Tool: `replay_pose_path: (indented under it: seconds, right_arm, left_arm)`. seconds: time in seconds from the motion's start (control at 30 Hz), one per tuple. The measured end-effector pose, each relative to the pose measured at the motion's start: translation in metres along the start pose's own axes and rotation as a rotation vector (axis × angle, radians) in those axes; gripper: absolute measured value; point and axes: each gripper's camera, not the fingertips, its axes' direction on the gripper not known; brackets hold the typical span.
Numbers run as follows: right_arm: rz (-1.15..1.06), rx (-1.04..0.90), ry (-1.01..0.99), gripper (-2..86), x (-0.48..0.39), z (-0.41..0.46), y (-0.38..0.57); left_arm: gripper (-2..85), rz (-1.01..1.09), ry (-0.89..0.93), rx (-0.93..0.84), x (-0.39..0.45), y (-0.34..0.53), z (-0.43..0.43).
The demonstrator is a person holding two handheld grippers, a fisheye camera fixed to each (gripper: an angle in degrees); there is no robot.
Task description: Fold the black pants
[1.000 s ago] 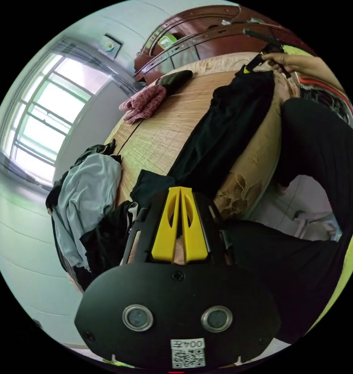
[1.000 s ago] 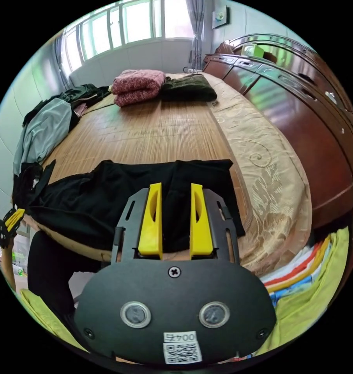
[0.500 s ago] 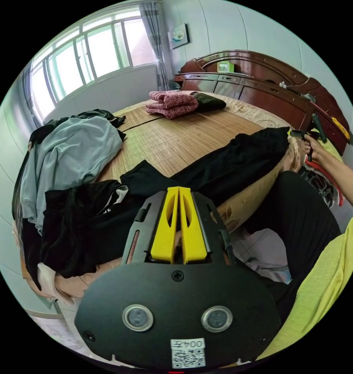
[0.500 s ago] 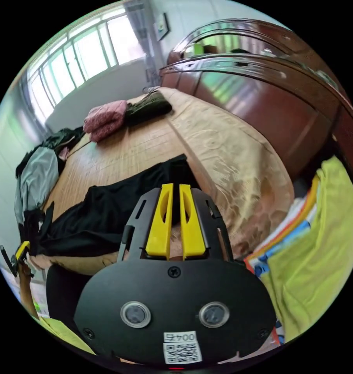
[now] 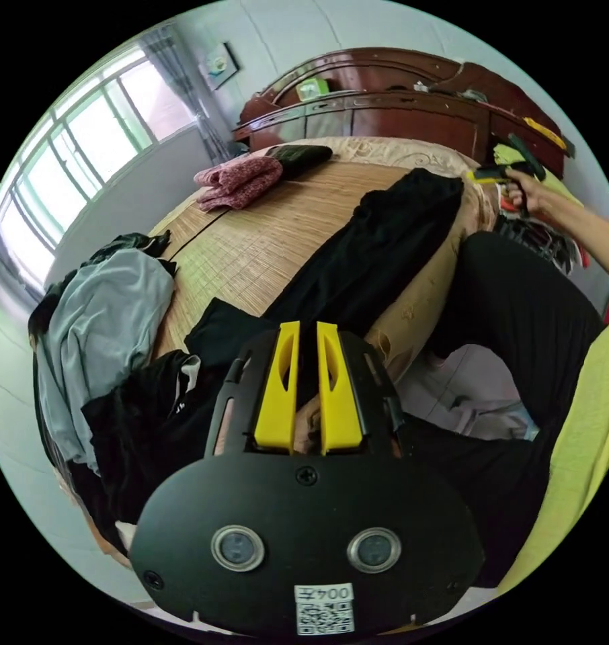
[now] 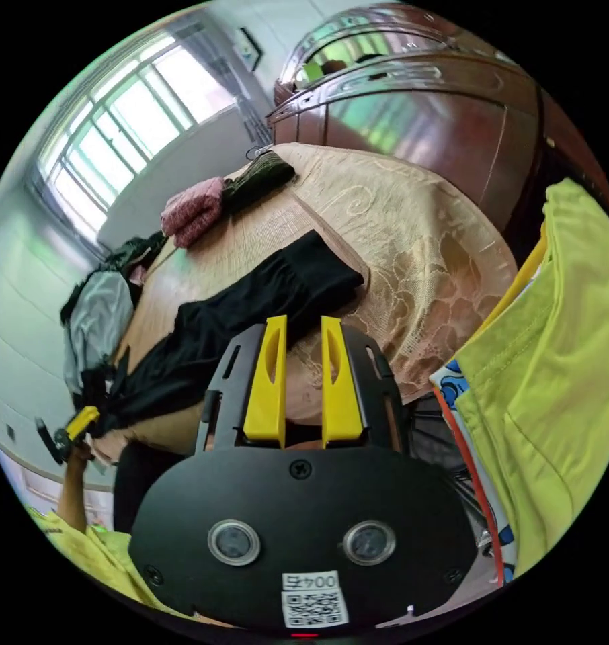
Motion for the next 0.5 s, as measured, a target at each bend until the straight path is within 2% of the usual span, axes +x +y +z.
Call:
replay_pose_path:
  seconds: [0.07, 0.23, 0.5]
  right_arm:
    - [0.02, -0.019, -0.002, 10.1, 0.013, 0.003, -0.012]
    - [0.063, -0.054, 0.003, 11.4, 0.044, 0.01, -0.041]
    - [0.085, -0.134, -0.055, 15.8, 0.079, 0.021, -0.076]
  left_arm:
    - [3.6, 0.076, -0.014, -0.016, 0.0, -0.007, 0.004]
    - [6.2, 0.115, 0.033, -0.006, -0.014, -0.019, 0.014]
    - [7.5, 0.268, 0.161, -0.142, -0.033, -0.064, 0.051]
